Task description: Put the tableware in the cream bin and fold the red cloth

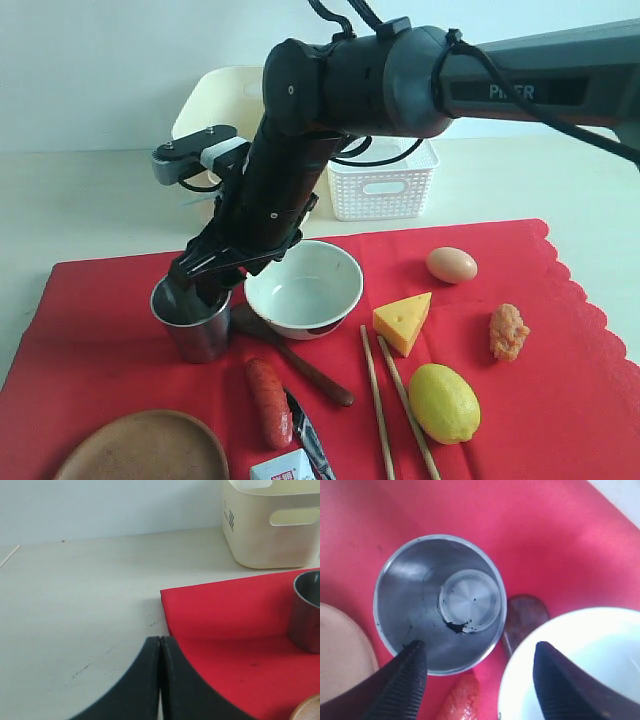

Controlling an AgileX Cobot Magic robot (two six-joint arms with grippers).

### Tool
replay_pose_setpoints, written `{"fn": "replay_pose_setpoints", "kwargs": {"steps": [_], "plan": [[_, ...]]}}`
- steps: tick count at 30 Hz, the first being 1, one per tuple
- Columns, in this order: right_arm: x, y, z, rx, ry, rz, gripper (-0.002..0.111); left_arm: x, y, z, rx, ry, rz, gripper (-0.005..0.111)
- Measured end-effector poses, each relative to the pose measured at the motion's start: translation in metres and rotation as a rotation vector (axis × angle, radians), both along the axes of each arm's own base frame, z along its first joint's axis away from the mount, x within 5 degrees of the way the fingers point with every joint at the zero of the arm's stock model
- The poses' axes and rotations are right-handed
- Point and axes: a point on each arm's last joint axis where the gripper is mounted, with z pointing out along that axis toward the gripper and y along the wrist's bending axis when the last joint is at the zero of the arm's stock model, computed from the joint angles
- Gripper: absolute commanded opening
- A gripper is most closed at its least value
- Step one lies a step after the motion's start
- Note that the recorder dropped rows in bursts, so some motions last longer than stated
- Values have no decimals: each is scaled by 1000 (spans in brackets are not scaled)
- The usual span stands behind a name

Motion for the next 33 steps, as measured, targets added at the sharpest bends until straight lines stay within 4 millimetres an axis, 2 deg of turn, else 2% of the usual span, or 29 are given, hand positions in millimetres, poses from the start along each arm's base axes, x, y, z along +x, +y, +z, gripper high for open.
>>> {"fn": "replay_pose_setpoints", "kwargs": {"steps": [15,18,21,26,29,33], "plan": [[2,-3,-1,-37,-28,19,60,0,0,0,0,0,0,0],[7,-11,-1,-55,-23,9,60,0,0,0,0,0,0,0],[17,-29,4,-71,2,-27,60,0,0,0,0,0,0,0],[35,-73,19,-103,59,-104,60,0,0,0,0,0,0,0],[38,-97,23,-134,97,-131,60,0,0,0,0,0,0,0],[33,-131,19,-175,106,-189,60,0,0,0,0,0,0,0]]}}
